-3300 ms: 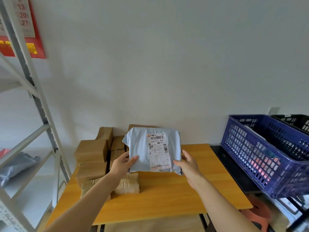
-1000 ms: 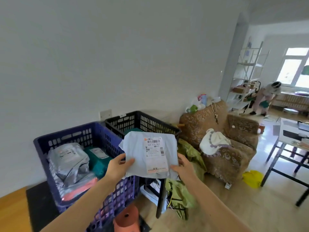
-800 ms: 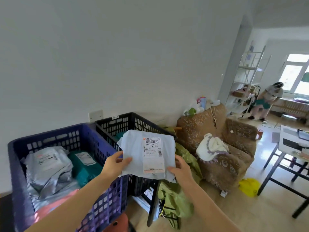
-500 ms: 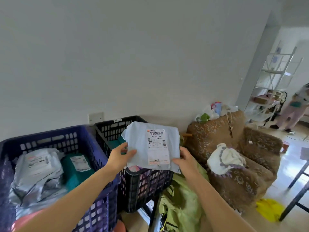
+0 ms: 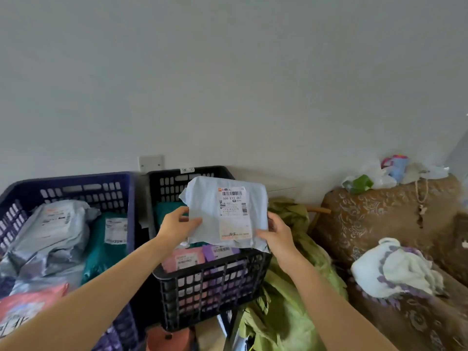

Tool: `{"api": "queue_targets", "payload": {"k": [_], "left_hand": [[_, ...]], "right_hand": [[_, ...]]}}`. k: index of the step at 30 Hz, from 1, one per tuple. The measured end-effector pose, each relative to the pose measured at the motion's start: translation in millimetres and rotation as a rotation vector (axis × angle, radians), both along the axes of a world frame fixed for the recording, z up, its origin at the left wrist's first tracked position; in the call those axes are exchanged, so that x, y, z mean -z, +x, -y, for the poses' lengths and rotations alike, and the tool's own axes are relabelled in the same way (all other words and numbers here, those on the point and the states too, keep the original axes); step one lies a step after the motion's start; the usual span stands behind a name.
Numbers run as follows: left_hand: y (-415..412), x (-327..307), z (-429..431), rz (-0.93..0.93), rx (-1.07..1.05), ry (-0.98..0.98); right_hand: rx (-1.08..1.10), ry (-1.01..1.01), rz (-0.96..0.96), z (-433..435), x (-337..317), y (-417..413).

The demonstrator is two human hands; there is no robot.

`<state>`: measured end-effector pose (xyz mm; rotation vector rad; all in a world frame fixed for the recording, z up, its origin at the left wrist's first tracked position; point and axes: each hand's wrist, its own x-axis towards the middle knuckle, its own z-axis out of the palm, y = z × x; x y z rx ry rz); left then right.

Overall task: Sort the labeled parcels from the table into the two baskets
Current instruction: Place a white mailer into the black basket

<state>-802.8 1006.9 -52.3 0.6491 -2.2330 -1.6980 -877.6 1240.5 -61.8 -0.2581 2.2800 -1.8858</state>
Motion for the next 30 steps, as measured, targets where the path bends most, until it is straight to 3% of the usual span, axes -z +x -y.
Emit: {"api": "queue_targets", "payload": {"k": [16, 21, 30], "left_hand": [[-51.9, 56.1, 45.5, 0.238, -0.038, -0.064], [-61.6, 82.6, 51.5, 0.251, 0.148, -0.071], [-73.2, 118.9, 44.2, 0.52, 0.398, -0.257]], "right_hand": [[-0.213, 0.307, 0.063, 39.2, 40.7, -95.2], [-0.269, 0.502, 0.121, 47.0, 65.2, -112.4], [-0.459, 0.819, 0.318, 58.7, 91.4, -134.3]]}}
